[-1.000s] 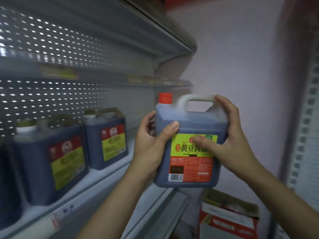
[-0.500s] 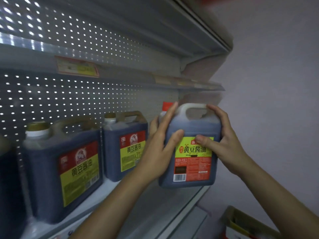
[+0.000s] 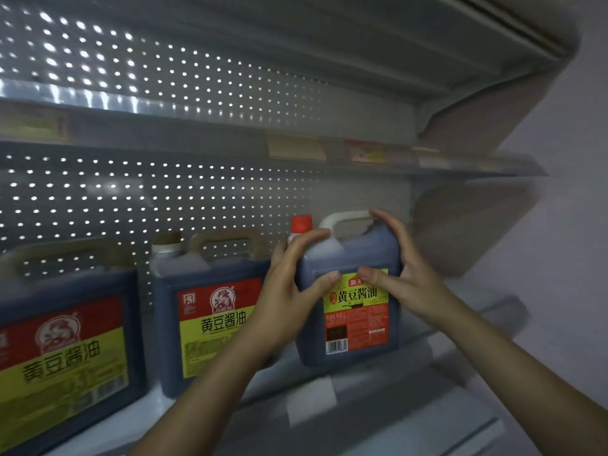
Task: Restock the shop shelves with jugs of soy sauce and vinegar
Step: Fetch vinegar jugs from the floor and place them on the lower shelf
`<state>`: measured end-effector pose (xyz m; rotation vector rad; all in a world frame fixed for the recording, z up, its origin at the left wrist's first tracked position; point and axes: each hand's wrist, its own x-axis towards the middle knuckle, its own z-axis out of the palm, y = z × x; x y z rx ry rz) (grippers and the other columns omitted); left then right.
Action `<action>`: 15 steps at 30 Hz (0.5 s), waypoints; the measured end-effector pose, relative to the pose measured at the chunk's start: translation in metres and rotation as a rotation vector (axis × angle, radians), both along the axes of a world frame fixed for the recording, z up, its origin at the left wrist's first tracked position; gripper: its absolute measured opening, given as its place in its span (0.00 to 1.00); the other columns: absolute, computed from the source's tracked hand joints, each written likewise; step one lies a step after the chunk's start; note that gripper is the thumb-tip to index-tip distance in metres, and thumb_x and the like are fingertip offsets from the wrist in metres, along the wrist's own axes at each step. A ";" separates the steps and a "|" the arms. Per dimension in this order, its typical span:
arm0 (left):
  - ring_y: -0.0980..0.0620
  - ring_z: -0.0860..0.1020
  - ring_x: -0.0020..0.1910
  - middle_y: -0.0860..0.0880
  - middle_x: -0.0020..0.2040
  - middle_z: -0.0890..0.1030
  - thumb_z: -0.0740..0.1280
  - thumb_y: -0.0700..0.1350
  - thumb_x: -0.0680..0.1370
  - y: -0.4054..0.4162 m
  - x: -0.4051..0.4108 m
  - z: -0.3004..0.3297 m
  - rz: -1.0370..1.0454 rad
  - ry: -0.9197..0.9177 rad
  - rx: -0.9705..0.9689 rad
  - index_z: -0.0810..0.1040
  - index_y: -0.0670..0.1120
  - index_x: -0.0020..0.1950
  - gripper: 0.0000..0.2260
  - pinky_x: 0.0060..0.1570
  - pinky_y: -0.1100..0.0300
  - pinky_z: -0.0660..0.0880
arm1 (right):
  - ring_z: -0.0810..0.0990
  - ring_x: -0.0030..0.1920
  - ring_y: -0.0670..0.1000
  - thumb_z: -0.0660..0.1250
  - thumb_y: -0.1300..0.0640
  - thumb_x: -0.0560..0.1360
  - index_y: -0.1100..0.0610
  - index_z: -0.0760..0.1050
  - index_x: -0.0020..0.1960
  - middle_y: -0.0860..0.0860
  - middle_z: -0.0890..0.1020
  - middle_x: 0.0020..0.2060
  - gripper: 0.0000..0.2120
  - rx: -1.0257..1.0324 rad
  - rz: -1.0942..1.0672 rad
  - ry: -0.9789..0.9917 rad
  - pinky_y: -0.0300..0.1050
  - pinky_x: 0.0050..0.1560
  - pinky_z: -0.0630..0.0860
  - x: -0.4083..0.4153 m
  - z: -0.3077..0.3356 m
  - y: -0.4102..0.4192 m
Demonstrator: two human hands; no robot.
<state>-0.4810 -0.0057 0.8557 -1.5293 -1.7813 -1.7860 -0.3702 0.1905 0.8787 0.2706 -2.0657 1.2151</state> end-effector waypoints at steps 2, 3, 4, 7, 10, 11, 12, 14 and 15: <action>0.63 0.73 0.66 0.58 0.69 0.67 0.72 0.50 0.79 0.004 -0.007 0.000 0.044 0.004 -0.036 0.71 0.68 0.69 0.22 0.61 0.57 0.80 | 0.78 0.65 0.42 0.76 0.57 0.72 0.35 0.63 0.75 0.43 0.66 0.74 0.39 0.010 0.036 -0.004 0.45 0.52 0.84 -0.019 -0.004 0.013; 0.63 0.72 0.66 0.58 0.69 0.67 0.71 0.51 0.79 0.008 -0.009 -0.001 0.090 0.021 -0.062 0.71 0.69 0.69 0.22 0.62 0.56 0.80 | 0.78 0.65 0.43 0.76 0.58 0.72 0.35 0.62 0.75 0.43 0.66 0.74 0.39 -0.004 0.068 -0.001 0.45 0.52 0.84 -0.028 -0.007 0.020; 0.62 0.72 0.67 0.57 0.69 0.66 0.71 0.51 0.79 0.012 -0.012 -0.003 0.130 0.033 -0.081 0.70 0.69 0.69 0.22 0.63 0.55 0.79 | 0.78 0.66 0.43 0.76 0.58 0.72 0.36 0.62 0.76 0.41 0.66 0.74 0.40 -0.006 0.098 0.009 0.46 0.54 0.83 -0.036 -0.011 0.027; 0.60 0.72 0.67 0.55 0.69 0.66 0.70 0.52 0.80 0.022 -0.014 -0.011 0.211 0.023 -0.096 0.68 0.69 0.70 0.22 0.65 0.56 0.78 | 0.74 0.70 0.41 0.76 0.57 0.72 0.38 0.62 0.77 0.34 0.66 0.74 0.40 0.030 0.147 0.032 0.40 0.58 0.80 -0.059 -0.023 0.044; 0.61 0.72 0.68 0.55 0.70 0.66 0.70 0.51 0.80 0.030 -0.016 -0.023 0.296 0.047 -0.106 0.67 0.69 0.71 0.23 0.68 0.55 0.76 | 0.75 0.69 0.40 0.76 0.59 0.72 0.43 0.61 0.78 0.36 0.69 0.72 0.40 0.004 0.202 0.029 0.36 0.59 0.78 -0.077 -0.035 0.055; 0.61 0.71 0.69 0.55 0.71 0.66 0.70 0.51 0.81 0.032 -0.016 -0.025 0.320 0.059 -0.105 0.67 0.68 0.72 0.24 0.68 0.55 0.75 | 0.75 0.69 0.41 0.76 0.60 0.71 0.44 0.61 0.78 0.37 0.71 0.72 0.41 -0.009 0.210 0.036 0.35 0.60 0.78 -0.081 -0.039 0.057; 0.61 0.71 0.70 0.55 0.72 0.66 0.69 0.50 0.81 0.034 -0.015 -0.028 0.351 0.077 -0.102 0.67 0.67 0.73 0.24 0.69 0.55 0.75 | 0.75 0.69 0.40 0.76 0.60 0.71 0.45 0.62 0.78 0.37 0.72 0.71 0.41 -0.016 0.220 0.050 0.34 0.60 0.77 -0.086 -0.042 0.057; 0.59 0.69 0.73 0.54 0.74 0.64 0.68 0.48 0.82 0.039 -0.012 -0.029 0.414 0.121 -0.098 0.66 0.63 0.76 0.24 0.71 0.54 0.73 | 0.76 0.66 0.35 0.75 0.60 0.69 0.46 0.62 0.76 0.36 0.72 0.69 0.40 -0.034 0.237 0.082 0.28 0.57 0.75 -0.091 -0.044 0.057; 0.57 0.68 0.74 0.52 0.76 0.63 0.68 0.48 0.82 0.040 -0.010 -0.029 0.460 0.147 -0.101 0.66 0.62 0.77 0.25 0.71 0.53 0.72 | 0.76 0.64 0.33 0.75 0.60 0.68 0.45 0.62 0.76 0.35 0.72 0.68 0.40 -0.049 0.247 0.093 0.27 0.55 0.75 -0.093 -0.044 0.056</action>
